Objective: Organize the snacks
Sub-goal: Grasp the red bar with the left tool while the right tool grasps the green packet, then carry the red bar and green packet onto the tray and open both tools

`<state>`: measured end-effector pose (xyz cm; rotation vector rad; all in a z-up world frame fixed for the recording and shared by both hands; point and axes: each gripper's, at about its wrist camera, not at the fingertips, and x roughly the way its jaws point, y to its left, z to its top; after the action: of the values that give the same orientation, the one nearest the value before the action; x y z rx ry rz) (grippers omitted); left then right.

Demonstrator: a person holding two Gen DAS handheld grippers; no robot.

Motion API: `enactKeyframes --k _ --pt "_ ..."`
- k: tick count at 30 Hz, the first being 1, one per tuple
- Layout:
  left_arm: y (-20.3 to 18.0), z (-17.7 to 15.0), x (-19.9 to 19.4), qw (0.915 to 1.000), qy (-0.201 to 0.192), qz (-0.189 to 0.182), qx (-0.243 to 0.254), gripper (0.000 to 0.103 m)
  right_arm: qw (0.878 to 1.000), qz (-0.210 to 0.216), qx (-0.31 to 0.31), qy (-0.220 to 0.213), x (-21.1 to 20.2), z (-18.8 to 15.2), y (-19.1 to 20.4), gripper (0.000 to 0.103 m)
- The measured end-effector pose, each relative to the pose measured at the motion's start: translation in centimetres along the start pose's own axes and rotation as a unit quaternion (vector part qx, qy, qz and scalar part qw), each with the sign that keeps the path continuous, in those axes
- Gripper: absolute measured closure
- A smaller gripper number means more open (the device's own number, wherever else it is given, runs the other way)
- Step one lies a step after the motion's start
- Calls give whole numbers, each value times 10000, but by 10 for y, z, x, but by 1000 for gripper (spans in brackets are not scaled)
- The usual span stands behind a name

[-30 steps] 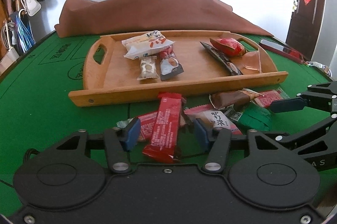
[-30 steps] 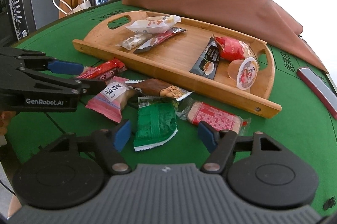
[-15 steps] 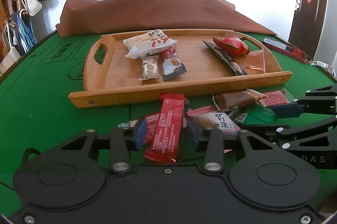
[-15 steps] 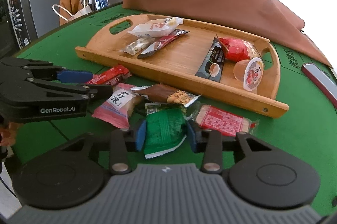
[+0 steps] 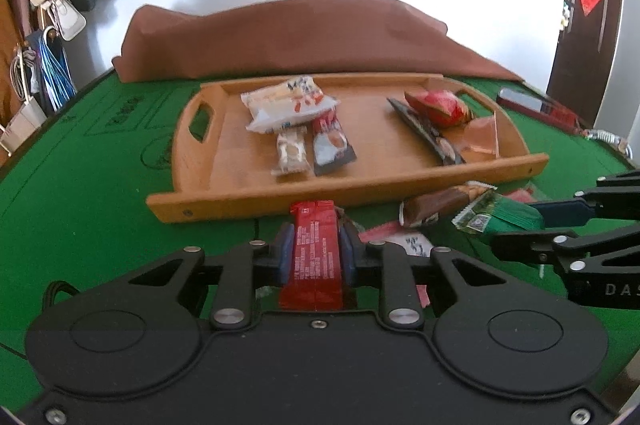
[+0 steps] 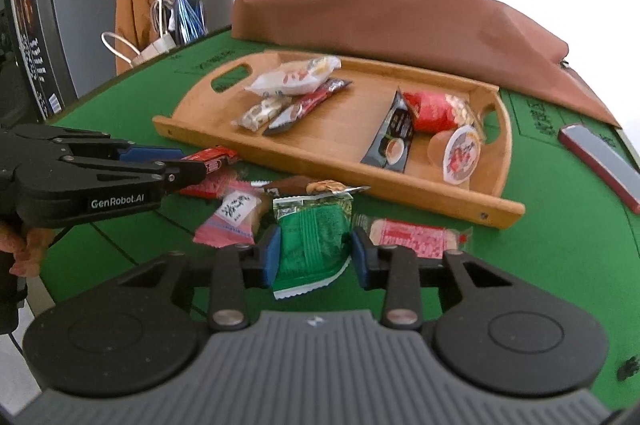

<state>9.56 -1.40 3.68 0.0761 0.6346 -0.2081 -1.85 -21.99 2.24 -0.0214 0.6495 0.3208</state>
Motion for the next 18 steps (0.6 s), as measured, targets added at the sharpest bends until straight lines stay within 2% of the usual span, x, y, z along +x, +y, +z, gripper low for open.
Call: enactKeyframes --k 10,18 --pt "12 26 -8 9996 -202 43 -199 79 9990 -98 156 -415 -20 22 -13 63" --pt "23 57 2 9986 -411 226 -236 79 9977 -252 389 -498 -4 54 -34 63"
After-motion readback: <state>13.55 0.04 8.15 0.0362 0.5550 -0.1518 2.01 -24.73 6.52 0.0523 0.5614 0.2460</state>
